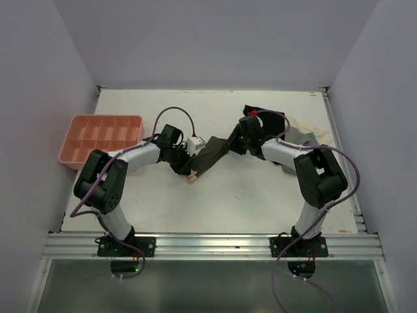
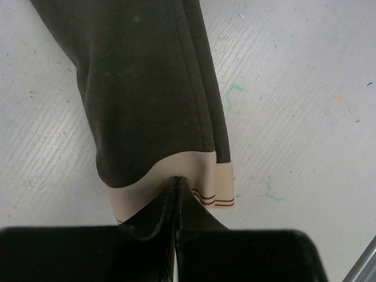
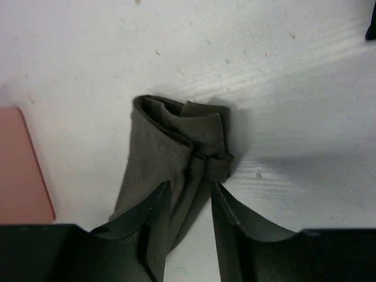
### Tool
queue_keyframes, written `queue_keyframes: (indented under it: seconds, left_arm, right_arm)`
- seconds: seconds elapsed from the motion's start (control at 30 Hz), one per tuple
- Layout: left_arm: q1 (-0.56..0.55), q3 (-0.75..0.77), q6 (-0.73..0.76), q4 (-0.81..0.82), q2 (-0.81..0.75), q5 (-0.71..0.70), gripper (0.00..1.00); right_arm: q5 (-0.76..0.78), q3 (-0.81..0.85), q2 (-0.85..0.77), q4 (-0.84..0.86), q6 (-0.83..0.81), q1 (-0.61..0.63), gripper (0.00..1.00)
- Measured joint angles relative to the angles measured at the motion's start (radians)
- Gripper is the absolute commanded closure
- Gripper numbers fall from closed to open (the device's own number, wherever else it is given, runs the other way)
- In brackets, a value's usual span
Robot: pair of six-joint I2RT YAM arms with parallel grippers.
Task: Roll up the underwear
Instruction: Fold the underwear
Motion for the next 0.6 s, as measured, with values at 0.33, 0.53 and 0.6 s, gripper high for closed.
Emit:
queue_keyframes:
  seconds: [0.33, 0.53, 0.6]
  left_arm:
    - [-0.026, -0.035, 0.019, 0.000, -0.033, -0.010, 1.00]
    - [-0.027, -0.039, 0.017, 0.004, -0.035, -0.010, 1.00]
    - [-0.027, -0.039, 0.014, 0.005, -0.035, -0.010, 1.00]
  right_arm:
    - [-0.077, 0.094, -0.016, 0.060, -0.005, -0.009, 1.00]
    - [-0.162, 0.115, 0.158, 0.146, 0.047, 0.016, 1.00]
    - [-0.170, 0.125, 0.216, 0.148, 0.055, 0.027, 1.00]
